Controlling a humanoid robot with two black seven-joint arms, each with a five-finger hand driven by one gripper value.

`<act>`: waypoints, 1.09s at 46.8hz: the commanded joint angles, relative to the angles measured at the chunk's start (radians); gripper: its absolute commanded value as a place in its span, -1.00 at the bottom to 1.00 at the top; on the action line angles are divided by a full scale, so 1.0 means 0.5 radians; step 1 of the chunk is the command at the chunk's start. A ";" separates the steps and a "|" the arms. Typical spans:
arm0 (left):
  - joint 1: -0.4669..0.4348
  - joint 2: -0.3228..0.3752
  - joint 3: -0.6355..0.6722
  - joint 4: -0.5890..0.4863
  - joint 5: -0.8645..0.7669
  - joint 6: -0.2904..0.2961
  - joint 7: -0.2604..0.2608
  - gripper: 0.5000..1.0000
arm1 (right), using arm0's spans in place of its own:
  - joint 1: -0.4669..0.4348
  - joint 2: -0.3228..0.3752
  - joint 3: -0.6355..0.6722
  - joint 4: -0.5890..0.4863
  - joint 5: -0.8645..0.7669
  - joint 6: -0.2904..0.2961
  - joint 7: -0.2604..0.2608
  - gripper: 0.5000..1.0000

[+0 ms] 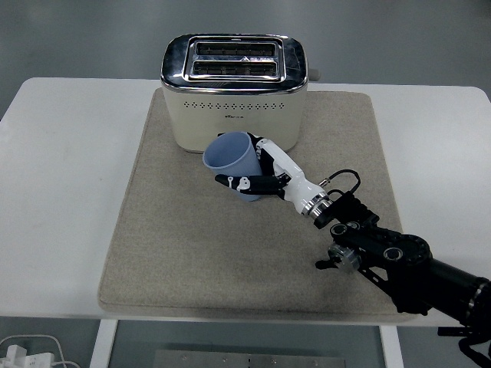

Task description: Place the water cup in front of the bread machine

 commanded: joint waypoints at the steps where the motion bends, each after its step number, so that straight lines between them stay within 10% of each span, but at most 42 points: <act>1: 0.002 0.000 0.000 0.000 0.001 0.000 0.001 1.00 | 0.000 0.000 0.004 0.003 0.001 -0.025 0.000 -0.52; 24: -0.001 0.000 0.000 0.000 0.001 0.000 0.001 1.00 | 0.000 0.000 0.013 0.012 0.010 -0.038 0.000 0.42; 51: -0.001 0.000 0.000 0.000 0.001 0.000 0.001 1.00 | -0.053 0.000 0.022 0.022 0.022 -0.031 0.000 0.57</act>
